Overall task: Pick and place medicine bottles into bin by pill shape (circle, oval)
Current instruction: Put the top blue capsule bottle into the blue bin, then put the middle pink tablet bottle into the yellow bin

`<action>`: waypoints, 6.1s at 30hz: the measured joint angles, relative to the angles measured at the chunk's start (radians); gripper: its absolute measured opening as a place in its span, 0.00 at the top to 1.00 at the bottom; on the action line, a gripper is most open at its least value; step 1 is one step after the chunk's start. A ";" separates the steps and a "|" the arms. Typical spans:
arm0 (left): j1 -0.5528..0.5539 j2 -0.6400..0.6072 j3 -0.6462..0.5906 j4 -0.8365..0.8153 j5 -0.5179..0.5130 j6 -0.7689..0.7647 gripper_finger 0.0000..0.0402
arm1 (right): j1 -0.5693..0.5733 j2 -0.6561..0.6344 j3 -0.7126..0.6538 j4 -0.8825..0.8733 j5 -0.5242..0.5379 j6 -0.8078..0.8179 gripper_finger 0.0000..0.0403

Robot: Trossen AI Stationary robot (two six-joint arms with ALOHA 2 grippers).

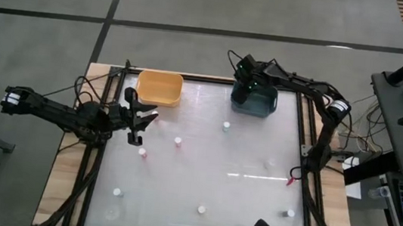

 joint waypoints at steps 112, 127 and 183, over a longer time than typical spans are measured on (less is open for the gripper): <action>0.003 0.507 0.553 -0.565 -0.005 -0.519 0.74 | 0.720 -1.363 -1.141 1.287 -0.193 -0.194 0.50; 0.003 0.607 0.851 -1.414 0.051 -0.694 0.74 | 0.719 -1.408 -1.143 1.235 -0.185 -0.205 0.50; 0.067 0.750 0.689 -1.482 0.104 -0.422 0.40 | 0.721 -1.662 -1.197 1.102 -0.230 -0.261 0.50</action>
